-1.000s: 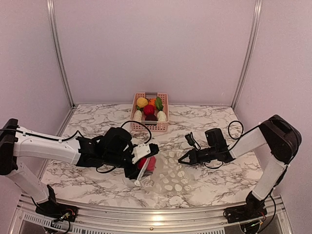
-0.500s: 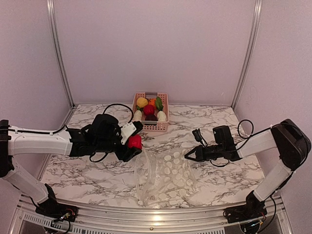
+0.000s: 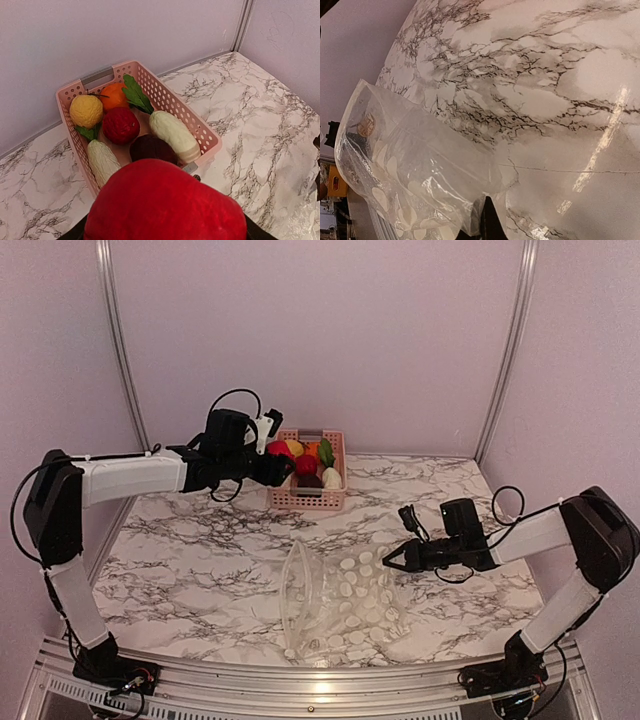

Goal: Open the zip-top bag and remove the fake food

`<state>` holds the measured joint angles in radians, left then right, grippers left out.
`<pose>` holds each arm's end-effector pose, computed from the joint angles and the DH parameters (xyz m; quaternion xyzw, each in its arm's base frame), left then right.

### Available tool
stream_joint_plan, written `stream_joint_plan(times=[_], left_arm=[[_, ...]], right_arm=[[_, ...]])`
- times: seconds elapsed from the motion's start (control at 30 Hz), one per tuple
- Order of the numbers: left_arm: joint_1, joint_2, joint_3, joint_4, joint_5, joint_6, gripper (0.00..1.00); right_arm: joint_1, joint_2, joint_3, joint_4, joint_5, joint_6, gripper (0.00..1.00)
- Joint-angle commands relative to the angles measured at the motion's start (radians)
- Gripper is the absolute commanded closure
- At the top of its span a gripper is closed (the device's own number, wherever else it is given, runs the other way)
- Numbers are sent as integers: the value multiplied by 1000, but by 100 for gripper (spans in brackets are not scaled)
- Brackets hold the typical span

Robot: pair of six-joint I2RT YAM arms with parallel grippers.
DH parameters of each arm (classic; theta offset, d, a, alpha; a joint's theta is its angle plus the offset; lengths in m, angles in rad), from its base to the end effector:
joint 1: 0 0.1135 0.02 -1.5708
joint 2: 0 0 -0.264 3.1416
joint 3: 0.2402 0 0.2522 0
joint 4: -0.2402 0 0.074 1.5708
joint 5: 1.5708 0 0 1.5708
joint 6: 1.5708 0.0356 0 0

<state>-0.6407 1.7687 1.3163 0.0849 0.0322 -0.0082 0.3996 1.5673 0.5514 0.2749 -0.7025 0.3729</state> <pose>0.3366 -0.2524 0.2799 0.2650 0.7806 -0.1930 0.5322 0.2433 0.1277 0.1326 -0.1501 0.8574 0.4343 0.2320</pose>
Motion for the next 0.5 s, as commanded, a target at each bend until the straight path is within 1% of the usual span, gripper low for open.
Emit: stream_joint_plan(times=[0.0, 0.23, 0.33, 0.47], left_arm=[[20, 140, 149, -6, 31, -51, 38], [39, 374, 439, -80, 48, -54, 36], [41, 493, 595, -135, 86, -35, 33], [41, 657, 806, -189, 96, -24, 31]], right_arm=[[-6, -31, -12, -16, 19, -16, 100], [-7, -19, -18, 0, 15, -15, 100], [-7, -7, -19, 14, 9, -10, 100], [-6, 10, -23, 30, -2, -1, 100]])
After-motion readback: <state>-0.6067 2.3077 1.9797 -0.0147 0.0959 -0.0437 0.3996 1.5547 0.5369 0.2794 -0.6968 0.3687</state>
